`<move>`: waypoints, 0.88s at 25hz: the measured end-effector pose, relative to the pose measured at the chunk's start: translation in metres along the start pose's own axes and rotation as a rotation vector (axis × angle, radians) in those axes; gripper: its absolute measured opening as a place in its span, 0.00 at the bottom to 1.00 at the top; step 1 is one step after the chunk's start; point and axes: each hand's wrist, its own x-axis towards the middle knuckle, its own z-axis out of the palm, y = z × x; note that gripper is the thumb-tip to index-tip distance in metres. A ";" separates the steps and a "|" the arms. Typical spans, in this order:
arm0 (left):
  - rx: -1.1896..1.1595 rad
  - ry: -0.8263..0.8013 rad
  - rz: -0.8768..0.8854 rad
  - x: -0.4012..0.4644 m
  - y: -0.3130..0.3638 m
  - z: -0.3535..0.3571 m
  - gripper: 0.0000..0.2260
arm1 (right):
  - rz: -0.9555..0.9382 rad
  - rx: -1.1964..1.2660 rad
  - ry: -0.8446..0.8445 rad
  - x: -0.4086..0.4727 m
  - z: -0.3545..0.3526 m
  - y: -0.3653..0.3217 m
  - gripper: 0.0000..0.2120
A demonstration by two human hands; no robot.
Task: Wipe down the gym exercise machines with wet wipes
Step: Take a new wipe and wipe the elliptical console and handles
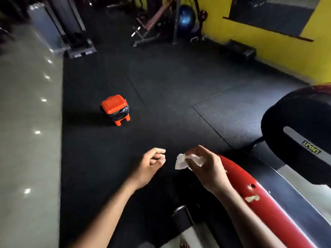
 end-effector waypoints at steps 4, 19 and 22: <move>-0.011 -0.084 -0.013 0.070 -0.011 -0.049 0.33 | 0.005 -0.017 0.005 0.083 0.025 0.003 0.08; 0.135 -0.386 0.071 0.410 -0.014 -0.196 0.14 | 0.110 -0.271 0.245 0.340 0.058 0.021 0.14; 0.121 -0.474 0.138 0.468 0.024 -0.146 0.17 | 0.212 -0.282 0.374 0.354 0.028 0.049 0.14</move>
